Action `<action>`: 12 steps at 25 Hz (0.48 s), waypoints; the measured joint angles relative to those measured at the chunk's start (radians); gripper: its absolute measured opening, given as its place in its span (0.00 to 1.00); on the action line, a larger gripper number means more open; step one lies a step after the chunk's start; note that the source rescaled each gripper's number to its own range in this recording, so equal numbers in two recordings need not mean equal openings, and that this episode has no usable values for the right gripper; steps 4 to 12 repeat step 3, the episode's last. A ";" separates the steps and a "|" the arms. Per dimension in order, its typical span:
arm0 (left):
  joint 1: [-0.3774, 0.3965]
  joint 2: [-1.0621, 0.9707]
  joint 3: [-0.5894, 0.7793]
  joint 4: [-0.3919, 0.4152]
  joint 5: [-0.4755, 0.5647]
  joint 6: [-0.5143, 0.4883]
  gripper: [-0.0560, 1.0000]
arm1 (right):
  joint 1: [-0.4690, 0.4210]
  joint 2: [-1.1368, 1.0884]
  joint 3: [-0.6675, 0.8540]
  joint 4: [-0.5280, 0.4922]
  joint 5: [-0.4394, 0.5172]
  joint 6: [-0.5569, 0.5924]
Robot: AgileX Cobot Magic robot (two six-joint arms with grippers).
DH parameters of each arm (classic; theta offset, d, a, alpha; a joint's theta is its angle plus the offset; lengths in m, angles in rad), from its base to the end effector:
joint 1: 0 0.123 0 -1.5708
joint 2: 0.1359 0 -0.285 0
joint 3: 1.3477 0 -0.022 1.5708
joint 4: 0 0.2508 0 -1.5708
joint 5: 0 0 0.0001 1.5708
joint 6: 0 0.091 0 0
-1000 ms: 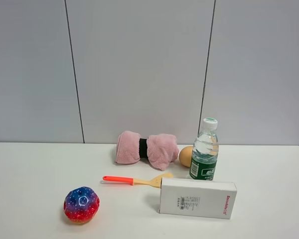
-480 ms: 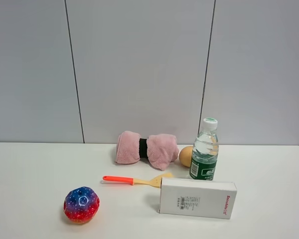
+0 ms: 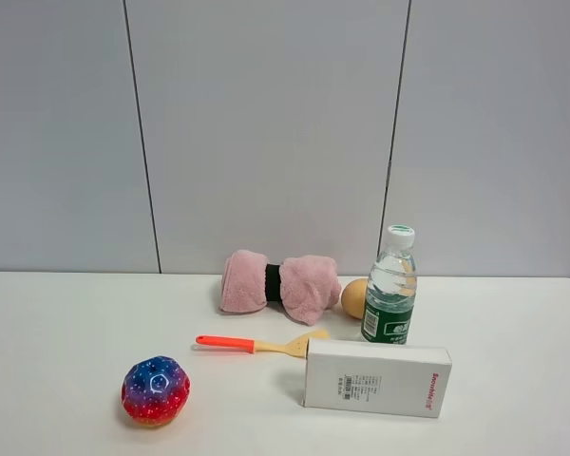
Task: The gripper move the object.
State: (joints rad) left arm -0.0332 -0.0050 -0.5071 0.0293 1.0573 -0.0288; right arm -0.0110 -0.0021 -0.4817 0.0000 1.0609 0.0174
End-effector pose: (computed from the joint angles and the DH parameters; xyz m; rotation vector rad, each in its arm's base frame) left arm -0.0062 0.0025 0.2795 0.0030 2.0285 -0.0042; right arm -0.0031 0.0000 0.2722 0.0293 2.0605 0.0039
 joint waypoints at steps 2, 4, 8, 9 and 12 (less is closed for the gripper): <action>0.000 0.000 0.000 0.000 0.000 0.001 1.00 | 0.000 0.000 0.000 0.000 0.000 0.000; 0.000 0.000 0.000 0.000 0.000 0.001 1.00 | 0.000 0.000 0.000 0.000 0.000 0.000; 0.000 0.000 0.000 0.000 0.000 0.001 1.00 | 0.000 0.000 0.000 0.000 0.000 0.000; 0.000 0.000 0.000 0.000 0.000 0.001 1.00 | 0.000 0.000 0.000 0.000 0.000 0.000; 0.000 0.000 0.000 0.000 0.000 0.001 1.00 | 0.000 0.000 0.000 0.000 0.000 0.000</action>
